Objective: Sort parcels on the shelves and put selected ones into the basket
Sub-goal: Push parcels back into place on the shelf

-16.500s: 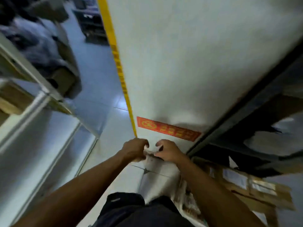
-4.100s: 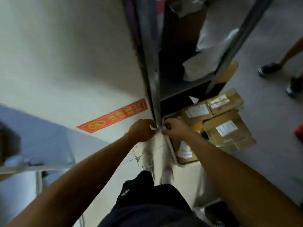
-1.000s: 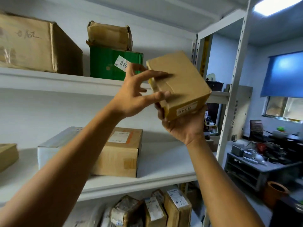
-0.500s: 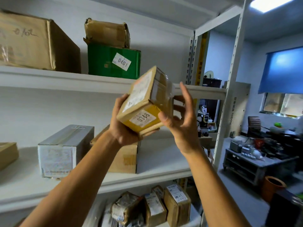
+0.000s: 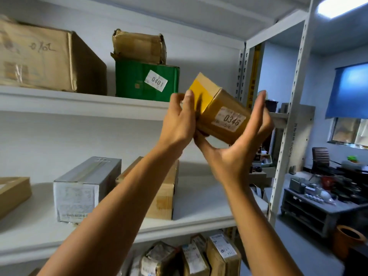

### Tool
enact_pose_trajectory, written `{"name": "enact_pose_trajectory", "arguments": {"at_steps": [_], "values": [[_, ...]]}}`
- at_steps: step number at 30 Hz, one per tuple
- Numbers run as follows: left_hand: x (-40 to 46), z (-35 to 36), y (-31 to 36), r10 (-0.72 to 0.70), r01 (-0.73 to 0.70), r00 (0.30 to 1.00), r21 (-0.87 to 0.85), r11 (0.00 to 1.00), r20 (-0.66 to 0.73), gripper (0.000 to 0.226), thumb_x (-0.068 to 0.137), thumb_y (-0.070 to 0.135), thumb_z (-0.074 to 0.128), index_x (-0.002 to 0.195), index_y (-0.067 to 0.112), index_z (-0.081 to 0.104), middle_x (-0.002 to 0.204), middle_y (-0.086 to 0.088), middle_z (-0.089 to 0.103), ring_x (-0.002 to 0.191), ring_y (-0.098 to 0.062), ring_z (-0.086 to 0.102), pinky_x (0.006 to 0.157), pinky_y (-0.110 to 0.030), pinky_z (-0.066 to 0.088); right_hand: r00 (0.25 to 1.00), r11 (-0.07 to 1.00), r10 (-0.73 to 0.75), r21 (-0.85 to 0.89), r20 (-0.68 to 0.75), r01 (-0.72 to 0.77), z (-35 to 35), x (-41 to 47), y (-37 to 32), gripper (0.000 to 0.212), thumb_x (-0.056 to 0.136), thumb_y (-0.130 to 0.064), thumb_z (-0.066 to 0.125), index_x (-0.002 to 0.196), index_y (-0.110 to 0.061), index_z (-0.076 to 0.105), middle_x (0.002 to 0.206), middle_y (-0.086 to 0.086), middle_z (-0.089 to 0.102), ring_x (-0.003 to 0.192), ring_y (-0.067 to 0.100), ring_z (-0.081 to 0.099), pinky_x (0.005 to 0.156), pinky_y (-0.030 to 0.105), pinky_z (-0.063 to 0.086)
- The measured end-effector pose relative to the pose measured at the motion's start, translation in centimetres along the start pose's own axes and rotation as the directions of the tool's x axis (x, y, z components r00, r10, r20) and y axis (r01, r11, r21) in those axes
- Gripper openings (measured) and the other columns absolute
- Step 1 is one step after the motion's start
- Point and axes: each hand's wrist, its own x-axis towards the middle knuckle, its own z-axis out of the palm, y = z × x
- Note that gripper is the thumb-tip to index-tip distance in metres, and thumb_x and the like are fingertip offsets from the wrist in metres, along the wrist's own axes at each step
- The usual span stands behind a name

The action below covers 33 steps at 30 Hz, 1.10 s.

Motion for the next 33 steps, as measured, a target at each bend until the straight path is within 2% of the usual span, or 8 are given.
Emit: {"name": "enact_pose_trajectory", "arguments": {"at_steps": [6, 11, 15, 18, 25, 28, 31, 33], "values": [[4.8, -1.6, 1.8, 0.134, -0.198, 0.958, 0.246, 0.949, 0.253, 0.035, 0.107, 0.032, 0.043, 0.134, 0.02, 0.059, 0.104, -0.009, 0.068, 0.095, -0.021, 0.071, 0.087, -0.037, 0.06, 0.986, 1.0, 0.003, 0.001, -0.168, -0.002, 2.7, 6.6, 4.7, 0.091, 0.069, -0.058, 0.087, 0.136, -0.025, 0.035, 0.138, 0.011, 0.039, 0.128, 0.028, 0.043, 0.096, 0.042, 0.05], [7.0, -3.9, 2.0, 0.182, -0.298, 0.941, 0.448, 0.843, 0.284, 0.032, 0.102, 0.03, 0.055, 0.129, 0.017, 0.065, 0.114, -0.003, 0.07, 0.098, -0.012, 0.068, 0.089, -0.033, 0.058, 0.997, 0.994, 0.0, -0.105, -0.073, -0.008, 3.3, 10.9, 6.7, 0.097, 0.071, -0.041, 0.086, 0.15, -0.026, 0.031, 0.144, 0.006, 0.023, 0.137, 0.025, 0.029, 0.1, 0.007, 0.033], [8.5, -5.9, 1.7, 0.309, -0.334, 0.94, 0.556, 0.761, 0.143, 0.028, 0.093, 0.033, 0.058, 0.107, 0.017, 0.075, 0.097, 0.001, 0.073, 0.089, -0.012, 0.07, 0.085, -0.037, 0.06, 0.934, 0.876, 0.143, -0.482, 0.326, 0.034, 4.6, 11.5, 10.5, 0.11, 0.072, -0.068, 0.077, 0.157, -0.031, 0.02, 0.152, 0.005, 0.006, 0.139, 0.039, 0.023, 0.111, 0.05, 0.034], [9.8, -7.1, 1.7, 0.3, -0.309, 0.947, 0.563, 0.766, 0.113, 0.02, 0.093, 0.031, 0.06, 0.101, 0.019, 0.074, 0.094, 0.003, 0.072, 0.089, -0.012, 0.07, 0.086, -0.034, 0.059, 0.817, 0.827, 0.304, -0.562, 0.49, 0.03, 5.6, 11.8, 11.5, 0.111, 0.068, -0.098, 0.036, 0.157, -0.036, 0.012, 0.16, -0.002, 0.004, 0.146, 0.041, 0.012, 0.117, 0.065, 0.016], [11.9, -8.9, 1.6, 0.419, -0.347, 0.904, 0.708, 0.616, 0.078, 0.014, 0.091, 0.029, 0.064, 0.099, 0.023, 0.073, 0.098, 0.009, 0.071, 0.085, -0.001, 0.065, 0.078, -0.02, 0.057, 0.641, 0.792, 0.482, -0.609, 0.598, -0.027, 7.4, 11.8, 10.2, 0.1, 0.084, -0.088, 0.014, 0.162, -0.028, -0.002, 0.168, -0.002, -0.021, 0.152, 0.034, -0.022, 0.119, 0.066, -0.012], [14.0, -9.7, 2.6, 0.514, -0.214, 0.855, 0.853, 0.476, -0.072, 0.04, 0.081, 0.049, 0.067, 0.115, 0.027, 0.065, 0.126, -0.001, 0.057, 0.114, -0.018, 0.054, 0.086, -0.034, 0.054, 0.688, 0.798, 0.444, -0.603, 0.574, -0.012, 7.4, 10.9, 8.8, 0.077, 0.097, -0.073, 0.021, 0.16, -0.03, 0.019, 0.168, -0.004, -0.018, 0.152, 0.035, -0.024, 0.118, 0.066, -0.012], [16.6, -9.3, 4.6, 0.451, -0.005, 0.871, 0.914, 0.407, -0.196, 0.079, 0.07, 0.065, 0.07, 0.139, 0.034, 0.046, 0.15, -0.011, 0.028, 0.136, -0.034, 0.029, 0.107, -0.045, 0.036, 0.897, 0.877, 0.203, -0.481, 0.392, 0.012, 7.8, 8.0, 6.8, 0.064, 0.092, -0.063, 0.044, 0.142, -0.025, 0.05, 0.163, 0.011, 0.017, 0.147, 0.043, 0.02, 0.114, 0.059, 0.022], [18.7, -8.9, 5.6, 0.316, 0.103, 0.917, 0.909, 0.405, -0.245, 0.096, 0.066, 0.072, 0.072, 0.147, 0.04, 0.033, 0.162, -0.017, 0.005, 0.147, -0.047, 0.009, 0.117, -0.061, 0.016, 0.982, 0.908, -0.025, -0.406, 0.185, 0.099, 8.0, 6.5, 5.7, 0.051, 0.088, -0.054, 0.049, 0.119, -0.016, 0.064, 0.136, 0.019, 0.048, 0.125, 0.04, 0.045, 0.099, 0.044, 0.029]]}}
